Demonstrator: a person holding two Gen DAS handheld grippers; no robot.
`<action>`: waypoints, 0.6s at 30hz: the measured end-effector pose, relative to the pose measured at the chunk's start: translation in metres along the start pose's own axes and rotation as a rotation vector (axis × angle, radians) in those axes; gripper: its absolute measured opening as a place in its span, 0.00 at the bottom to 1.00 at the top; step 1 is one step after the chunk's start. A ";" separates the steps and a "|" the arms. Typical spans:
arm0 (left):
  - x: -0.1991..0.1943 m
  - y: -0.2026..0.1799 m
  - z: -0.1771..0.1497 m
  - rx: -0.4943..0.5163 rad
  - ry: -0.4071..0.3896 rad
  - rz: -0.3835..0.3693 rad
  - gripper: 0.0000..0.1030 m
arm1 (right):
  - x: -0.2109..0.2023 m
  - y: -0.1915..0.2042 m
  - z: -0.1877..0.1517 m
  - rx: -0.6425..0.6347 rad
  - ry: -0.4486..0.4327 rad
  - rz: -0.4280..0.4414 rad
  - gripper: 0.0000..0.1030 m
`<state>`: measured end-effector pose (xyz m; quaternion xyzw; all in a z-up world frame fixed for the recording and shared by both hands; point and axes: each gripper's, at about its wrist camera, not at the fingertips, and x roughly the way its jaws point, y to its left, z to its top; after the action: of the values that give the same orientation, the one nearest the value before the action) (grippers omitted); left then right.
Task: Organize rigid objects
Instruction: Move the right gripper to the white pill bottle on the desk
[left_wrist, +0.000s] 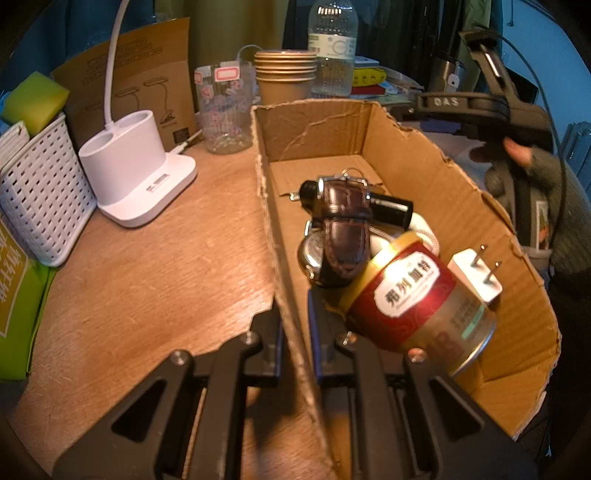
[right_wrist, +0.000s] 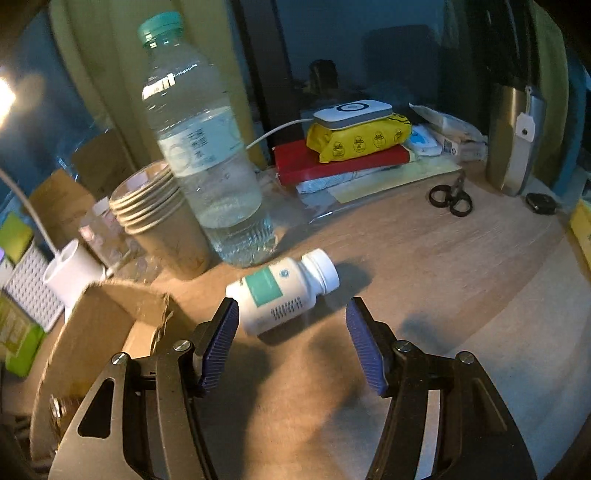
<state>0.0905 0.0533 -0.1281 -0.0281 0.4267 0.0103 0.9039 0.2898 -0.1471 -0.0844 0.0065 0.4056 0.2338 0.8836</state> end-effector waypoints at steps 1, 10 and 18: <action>0.000 0.000 0.000 0.000 0.000 0.000 0.12 | 0.003 0.000 0.002 0.011 0.002 -0.002 0.62; 0.000 0.000 0.000 -0.001 0.000 0.000 0.12 | 0.028 -0.005 0.016 0.090 0.021 -0.019 0.62; 0.000 0.000 0.000 -0.001 0.000 0.000 0.12 | 0.034 0.000 0.017 0.062 0.034 -0.020 0.65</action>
<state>0.0906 0.0532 -0.1280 -0.0283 0.4267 0.0106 0.9039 0.3214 -0.1301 -0.0978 0.0260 0.4278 0.2124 0.8782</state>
